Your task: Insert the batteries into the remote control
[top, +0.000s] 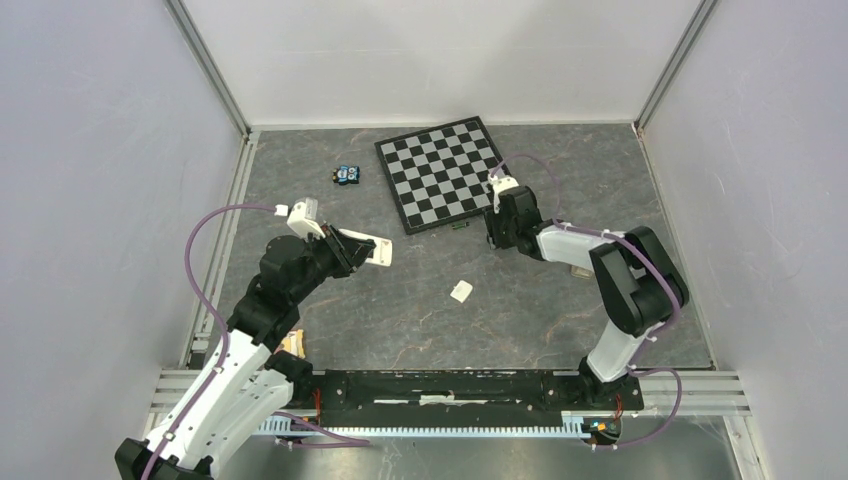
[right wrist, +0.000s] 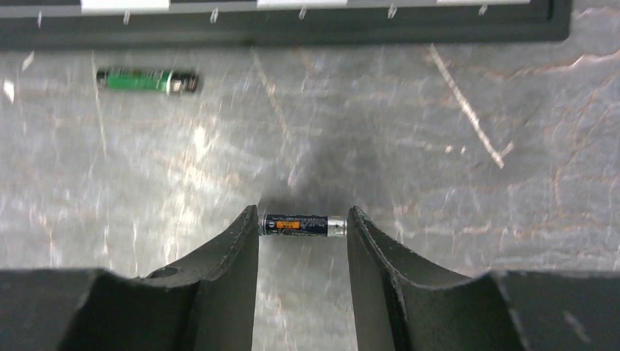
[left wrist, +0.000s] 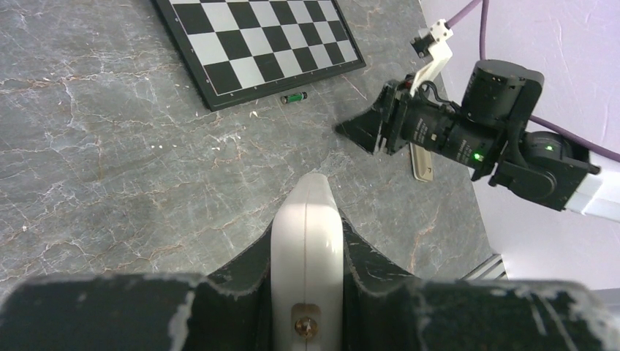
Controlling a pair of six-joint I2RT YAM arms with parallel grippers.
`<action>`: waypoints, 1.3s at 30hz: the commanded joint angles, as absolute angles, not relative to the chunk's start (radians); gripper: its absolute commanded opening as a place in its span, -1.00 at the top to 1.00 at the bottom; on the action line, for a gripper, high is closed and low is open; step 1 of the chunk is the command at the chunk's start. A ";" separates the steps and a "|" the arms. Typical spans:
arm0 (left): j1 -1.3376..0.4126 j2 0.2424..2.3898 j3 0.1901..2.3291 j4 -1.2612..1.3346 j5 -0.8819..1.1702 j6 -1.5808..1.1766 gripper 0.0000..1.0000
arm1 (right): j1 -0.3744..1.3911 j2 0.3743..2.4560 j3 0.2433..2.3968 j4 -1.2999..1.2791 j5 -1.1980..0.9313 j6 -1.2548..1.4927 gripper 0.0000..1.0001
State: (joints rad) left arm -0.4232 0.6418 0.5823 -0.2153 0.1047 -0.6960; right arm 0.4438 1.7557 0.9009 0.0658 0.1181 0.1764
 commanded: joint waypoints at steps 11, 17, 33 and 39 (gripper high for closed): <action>-0.421 0.656 0.603 -0.184 0.118 -0.658 0.96 | 0.443 1.620 0.894 -0.160 0.063 0.074 -0.49; -0.421 0.642 0.599 -0.191 0.112 -0.656 0.96 | 0.441 1.557 0.926 -0.174 0.071 0.163 -0.52; -0.421 0.613 0.574 -0.193 0.109 -0.658 0.96 | 0.481 1.642 0.917 -0.170 0.371 0.536 -0.02; -0.421 0.611 0.568 -0.194 0.105 -0.658 0.96 | 0.508 1.681 0.926 -0.182 0.402 0.588 -0.04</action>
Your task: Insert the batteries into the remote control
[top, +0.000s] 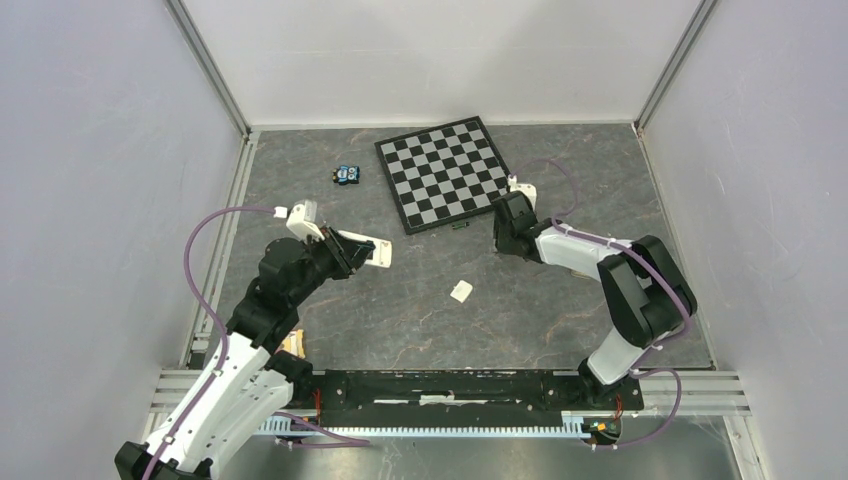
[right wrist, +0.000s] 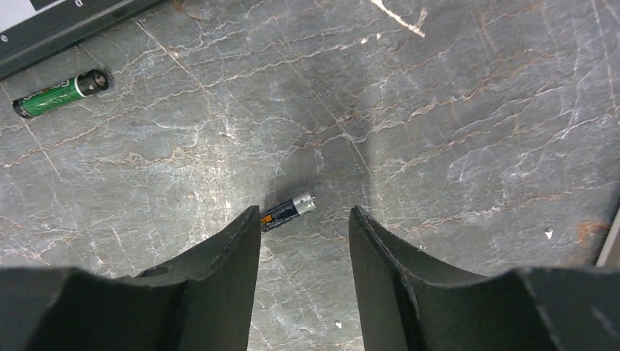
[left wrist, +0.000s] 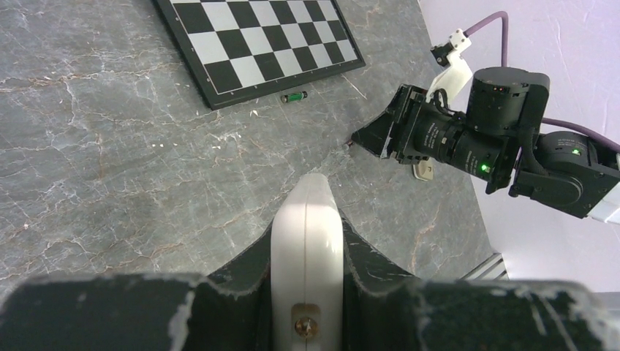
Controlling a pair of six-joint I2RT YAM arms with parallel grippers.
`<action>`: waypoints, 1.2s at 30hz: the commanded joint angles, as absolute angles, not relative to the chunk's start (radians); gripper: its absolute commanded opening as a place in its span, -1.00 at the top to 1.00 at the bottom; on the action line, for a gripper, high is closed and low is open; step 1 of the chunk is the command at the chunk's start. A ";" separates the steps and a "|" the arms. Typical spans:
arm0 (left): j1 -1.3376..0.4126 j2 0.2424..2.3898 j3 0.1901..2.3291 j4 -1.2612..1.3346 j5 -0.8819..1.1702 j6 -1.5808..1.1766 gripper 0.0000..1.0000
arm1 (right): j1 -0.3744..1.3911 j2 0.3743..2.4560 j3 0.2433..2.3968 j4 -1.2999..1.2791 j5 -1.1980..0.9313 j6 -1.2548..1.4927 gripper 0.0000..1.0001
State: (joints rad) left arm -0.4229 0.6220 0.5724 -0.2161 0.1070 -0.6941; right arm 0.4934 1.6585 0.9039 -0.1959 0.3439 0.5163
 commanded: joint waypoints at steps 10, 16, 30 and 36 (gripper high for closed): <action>-0.421 0.613 0.563 -0.196 0.100 -0.657 0.96 | 0.519 1.722 0.923 -0.202 0.396 0.609 0.28; -0.420 0.611 0.566 -0.202 0.097 -0.655 0.96 | 0.527 1.708 0.915 -0.207 0.392 0.583 0.67; -0.421 0.637 0.566 -0.178 0.116 -0.670 0.96 | 0.531 1.697 0.854 -0.187 0.348 0.532 0.60; -0.420 0.640 0.543 -0.125 0.152 -0.705 0.96 | 0.531 1.643 0.813 -0.107 0.324 0.542 0.89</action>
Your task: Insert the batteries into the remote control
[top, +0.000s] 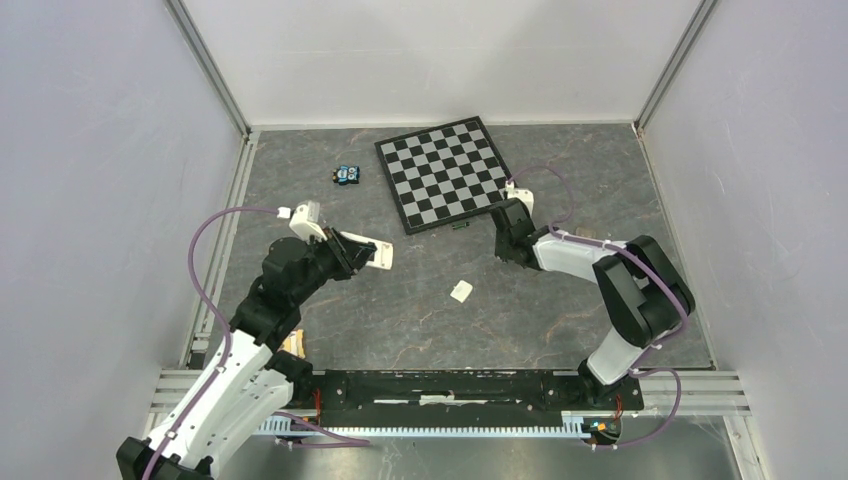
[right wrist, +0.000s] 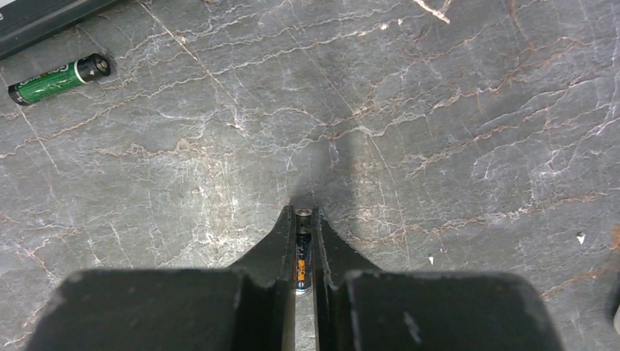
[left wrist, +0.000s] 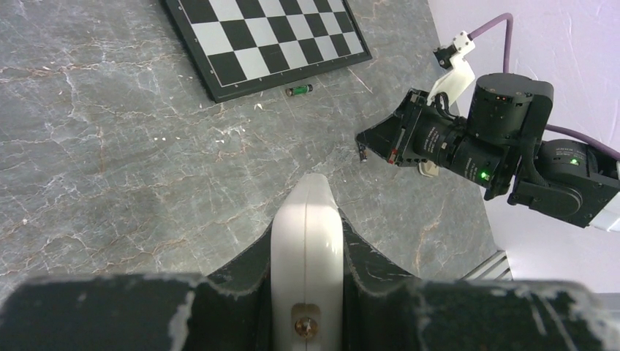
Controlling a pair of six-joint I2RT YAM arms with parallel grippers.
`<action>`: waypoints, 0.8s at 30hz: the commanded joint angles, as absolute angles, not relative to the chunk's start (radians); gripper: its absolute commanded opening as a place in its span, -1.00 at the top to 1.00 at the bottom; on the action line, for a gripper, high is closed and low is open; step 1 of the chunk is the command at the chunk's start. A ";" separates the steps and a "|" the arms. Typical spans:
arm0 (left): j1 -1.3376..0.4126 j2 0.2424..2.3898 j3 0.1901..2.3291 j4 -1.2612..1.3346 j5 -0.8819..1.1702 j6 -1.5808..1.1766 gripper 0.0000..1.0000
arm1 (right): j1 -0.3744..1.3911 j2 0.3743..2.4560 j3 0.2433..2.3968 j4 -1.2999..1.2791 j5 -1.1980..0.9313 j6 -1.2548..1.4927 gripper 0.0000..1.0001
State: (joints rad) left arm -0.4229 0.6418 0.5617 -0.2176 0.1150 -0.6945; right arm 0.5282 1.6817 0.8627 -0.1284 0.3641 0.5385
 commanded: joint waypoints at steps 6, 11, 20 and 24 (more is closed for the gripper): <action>-0.421 0.686 0.468 0.081 0.216 -0.805 0.96 | 0.545 1.469 0.719 0.081 0.230 0.565 0.94; -0.425 0.752 0.371 0.381 0.253 -0.958 0.96 | 0.620 1.289 0.690 0.179 0.198 0.615 0.95; -0.460 0.819 0.287 0.730 0.185 -1.160 0.96 | 0.789 1.173 0.779 0.328 0.200 0.595 0.95; -0.467 0.850 0.262 0.850 0.173 -1.246 0.96 | 0.854 1.210 0.839 0.393 0.222 0.541 0.94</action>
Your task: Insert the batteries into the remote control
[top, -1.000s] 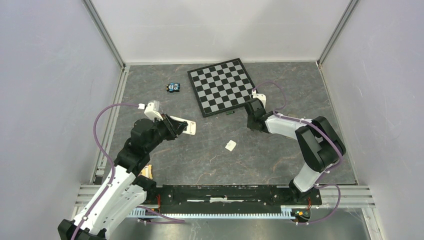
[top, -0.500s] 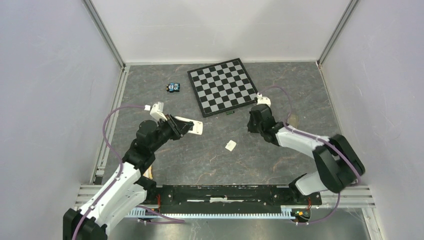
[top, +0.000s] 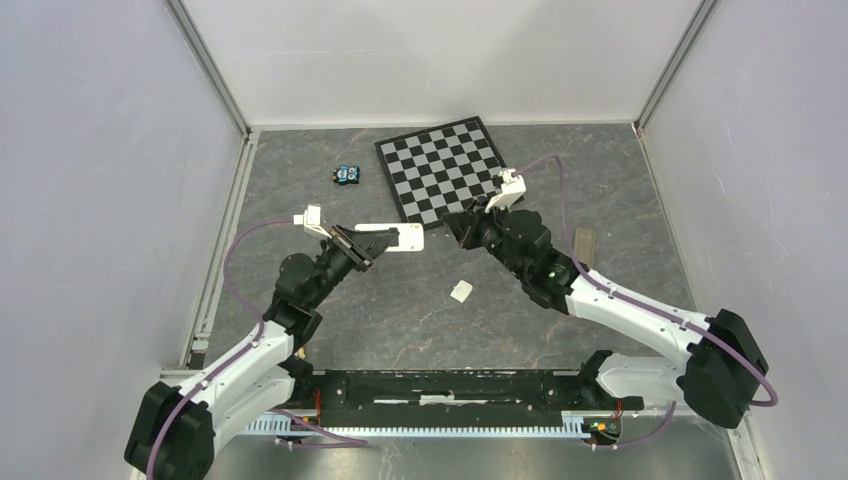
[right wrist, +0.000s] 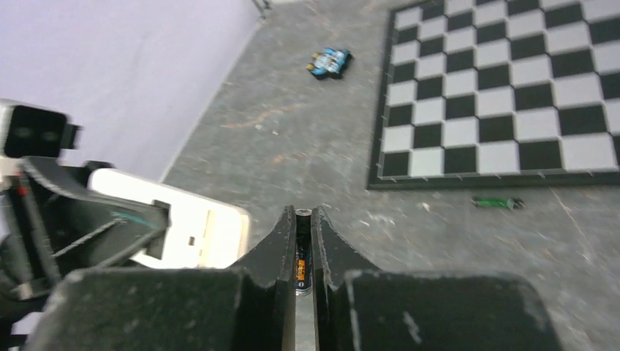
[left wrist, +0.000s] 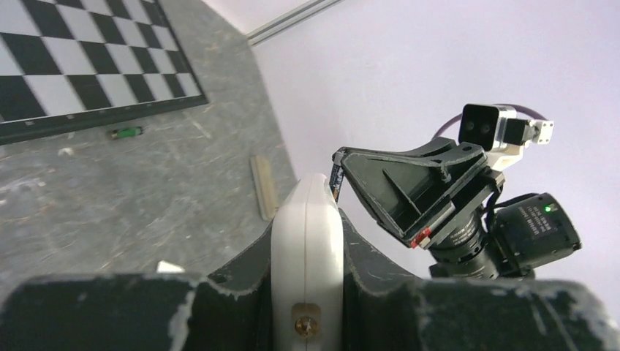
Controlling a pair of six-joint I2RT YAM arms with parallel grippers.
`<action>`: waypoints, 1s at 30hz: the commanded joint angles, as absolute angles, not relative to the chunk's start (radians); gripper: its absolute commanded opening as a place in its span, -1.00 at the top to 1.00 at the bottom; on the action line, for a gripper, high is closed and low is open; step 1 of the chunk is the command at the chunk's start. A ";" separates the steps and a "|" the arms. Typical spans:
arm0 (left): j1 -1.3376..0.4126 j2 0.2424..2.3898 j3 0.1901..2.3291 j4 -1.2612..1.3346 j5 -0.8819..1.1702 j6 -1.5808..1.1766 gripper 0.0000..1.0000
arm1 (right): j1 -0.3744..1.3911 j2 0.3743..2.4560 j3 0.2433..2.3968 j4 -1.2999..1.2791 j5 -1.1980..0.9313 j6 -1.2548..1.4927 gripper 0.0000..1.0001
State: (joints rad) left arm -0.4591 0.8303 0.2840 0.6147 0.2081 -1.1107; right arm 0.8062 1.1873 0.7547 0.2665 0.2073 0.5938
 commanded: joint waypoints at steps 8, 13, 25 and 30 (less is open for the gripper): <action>-0.470 0.844 0.242 0.876 0.146 -1.281 0.96 | 0.950 1.232 0.904 0.489 0.253 0.460 0.94; -0.469 0.849 0.245 0.916 0.154 -1.321 0.96 | 1.009 1.264 0.917 0.489 0.343 0.393 0.94; -0.471 0.866 0.226 0.997 0.150 -1.429 0.96 | 1.066 1.336 0.933 0.541 0.480 0.377 0.95; -0.471 0.863 0.223 0.996 0.156 -1.427 0.96 | 1.068 1.334 0.922 0.562 0.516 0.398 0.95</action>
State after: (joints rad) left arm -0.4671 0.8707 0.2222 0.9047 0.1589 -1.3869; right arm 1.0626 1.3331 0.8867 0.5014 0.4522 0.3958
